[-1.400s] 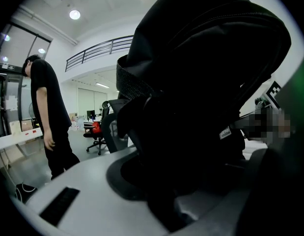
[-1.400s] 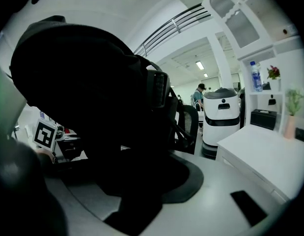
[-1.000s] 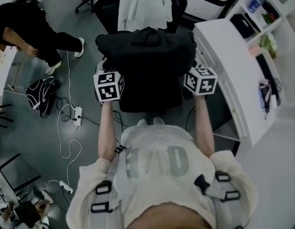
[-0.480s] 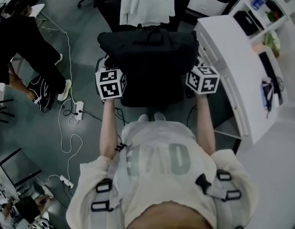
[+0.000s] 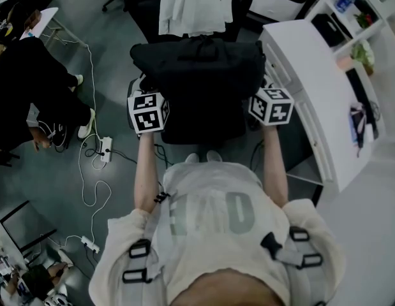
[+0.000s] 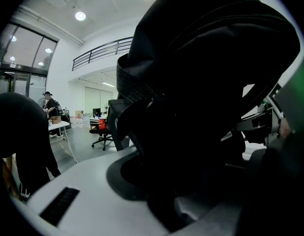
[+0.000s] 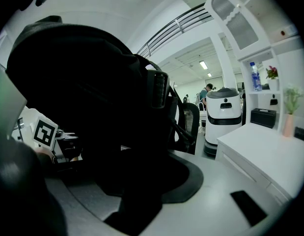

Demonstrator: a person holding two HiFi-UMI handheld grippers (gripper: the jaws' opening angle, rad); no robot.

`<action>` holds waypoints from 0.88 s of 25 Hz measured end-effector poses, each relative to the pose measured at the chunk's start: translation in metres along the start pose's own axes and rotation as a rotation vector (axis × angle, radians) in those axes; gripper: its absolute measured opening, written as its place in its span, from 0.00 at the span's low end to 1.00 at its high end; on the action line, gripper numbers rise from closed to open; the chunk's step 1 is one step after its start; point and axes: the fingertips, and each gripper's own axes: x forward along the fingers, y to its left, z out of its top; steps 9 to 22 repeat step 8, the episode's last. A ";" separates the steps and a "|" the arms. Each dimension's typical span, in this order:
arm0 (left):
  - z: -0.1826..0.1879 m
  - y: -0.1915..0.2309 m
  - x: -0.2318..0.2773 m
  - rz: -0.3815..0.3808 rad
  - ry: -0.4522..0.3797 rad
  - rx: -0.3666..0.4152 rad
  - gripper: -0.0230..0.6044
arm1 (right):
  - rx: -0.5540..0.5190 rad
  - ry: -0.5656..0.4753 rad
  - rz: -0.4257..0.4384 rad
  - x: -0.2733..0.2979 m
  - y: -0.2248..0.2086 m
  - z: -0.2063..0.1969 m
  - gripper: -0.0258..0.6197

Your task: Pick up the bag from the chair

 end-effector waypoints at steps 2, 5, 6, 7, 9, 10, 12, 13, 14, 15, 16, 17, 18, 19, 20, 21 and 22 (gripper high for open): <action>0.000 0.000 0.002 0.000 0.002 0.001 0.13 | 0.002 0.003 0.004 0.000 0.002 0.002 0.25; -0.001 -0.001 0.004 0.000 0.004 0.004 0.13 | 0.003 0.005 0.001 0.002 -0.001 0.000 0.25; -0.002 -0.002 0.004 0.000 0.006 0.003 0.13 | 0.004 0.006 0.001 0.002 -0.002 0.000 0.25; -0.003 -0.002 0.004 0.000 0.007 0.002 0.13 | 0.005 0.006 0.000 0.002 -0.002 -0.001 0.25; -0.003 -0.003 0.005 0.000 0.009 0.002 0.13 | 0.006 0.007 0.000 0.002 -0.003 -0.002 0.25; -0.003 -0.003 0.005 0.000 0.009 0.002 0.13 | 0.006 0.007 0.000 0.002 -0.003 -0.002 0.25; -0.003 -0.003 0.005 0.000 0.009 0.002 0.13 | 0.006 0.007 0.000 0.002 -0.003 -0.002 0.25; -0.003 -0.003 0.005 0.000 0.009 0.002 0.13 | 0.006 0.007 0.000 0.002 -0.003 -0.002 0.25; -0.003 -0.003 0.005 0.000 0.009 0.002 0.13 | 0.006 0.007 0.000 0.002 -0.003 -0.002 0.25; -0.003 -0.003 0.005 0.000 0.009 0.002 0.13 | 0.006 0.007 0.000 0.002 -0.003 -0.002 0.25; -0.003 -0.003 0.005 0.000 0.009 0.002 0.13 | 0.006 0.007 0.000 0.002 -0.003 -0.002 0.25; -0.003 -0.003 0.005 0.000 0.009 0.002 0.13 | 0.006 0.007 0.000 0.002 -0.003 -0.002 0.25; -0.003 -0.003 0.005 0.000 0.009 0.002 0.13 | 0.006 0.007 0.000 0.002 -0.003 -0.002 0.25; -0.003 -0.003 0.005 0.000 0.009 0.002 0.13 | 0.006 0.007 0.000 0.002 -0.003 -0.002 0.25; -0.003 -0.003 0.005 0.000 0.009 0.002 0.13 | 0.006 0.007 0.000 0.002 -0.003 -0.002 0.25; -0.003 -0.003 0.005 0.000 0.009 0.002 0.13 | 0.006 0.007 0.000 0.002 -0.003 -0.002 0.25; -0.003 -0.003 0.005 0.000 0.009 0.002 0.13 | 0.006 0.007 0.000 0.002 -0.003 -0.002 0.25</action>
